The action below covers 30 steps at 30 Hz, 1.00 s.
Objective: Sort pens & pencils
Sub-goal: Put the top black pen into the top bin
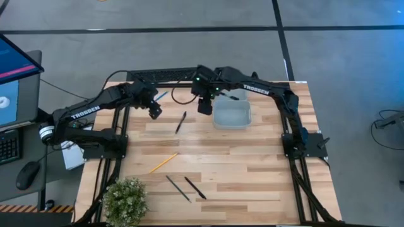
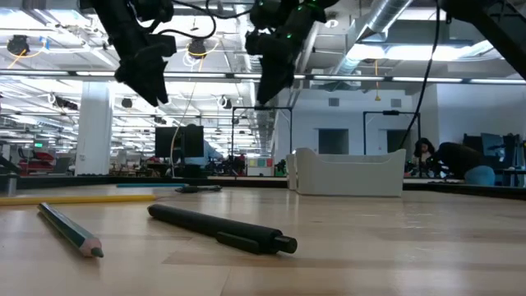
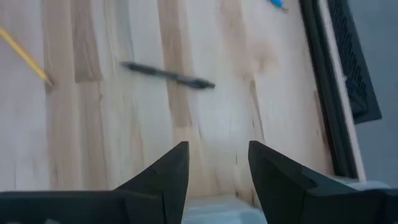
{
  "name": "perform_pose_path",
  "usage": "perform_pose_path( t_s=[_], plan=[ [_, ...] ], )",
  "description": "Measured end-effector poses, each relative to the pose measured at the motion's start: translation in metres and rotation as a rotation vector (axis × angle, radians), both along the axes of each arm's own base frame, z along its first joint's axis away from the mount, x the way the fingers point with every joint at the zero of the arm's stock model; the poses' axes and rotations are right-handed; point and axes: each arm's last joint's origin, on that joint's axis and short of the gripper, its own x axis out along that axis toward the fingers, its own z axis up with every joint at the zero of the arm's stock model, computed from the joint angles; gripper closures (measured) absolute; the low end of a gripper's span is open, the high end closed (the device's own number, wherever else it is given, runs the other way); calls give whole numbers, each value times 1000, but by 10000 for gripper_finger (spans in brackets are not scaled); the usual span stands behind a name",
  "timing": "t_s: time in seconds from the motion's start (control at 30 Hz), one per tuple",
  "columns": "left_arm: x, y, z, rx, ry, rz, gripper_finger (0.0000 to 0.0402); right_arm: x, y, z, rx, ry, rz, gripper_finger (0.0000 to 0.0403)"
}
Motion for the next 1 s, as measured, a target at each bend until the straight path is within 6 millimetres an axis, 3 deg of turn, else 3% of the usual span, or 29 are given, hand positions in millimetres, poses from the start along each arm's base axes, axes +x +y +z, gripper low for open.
perform_pose_path(
  t_s=[0.4,0.73,1.0],
  plan=[
    [3,2,-2,-31,-23,43,152,-9,1,7,28,17,18,214],
    [27,18,-34,-78,119,40,152,-10,4,7,72,23,28,214],
    [46,29,-56,-119,122,54,152,-33,8,28,53,-27,27,214]
  ],
)
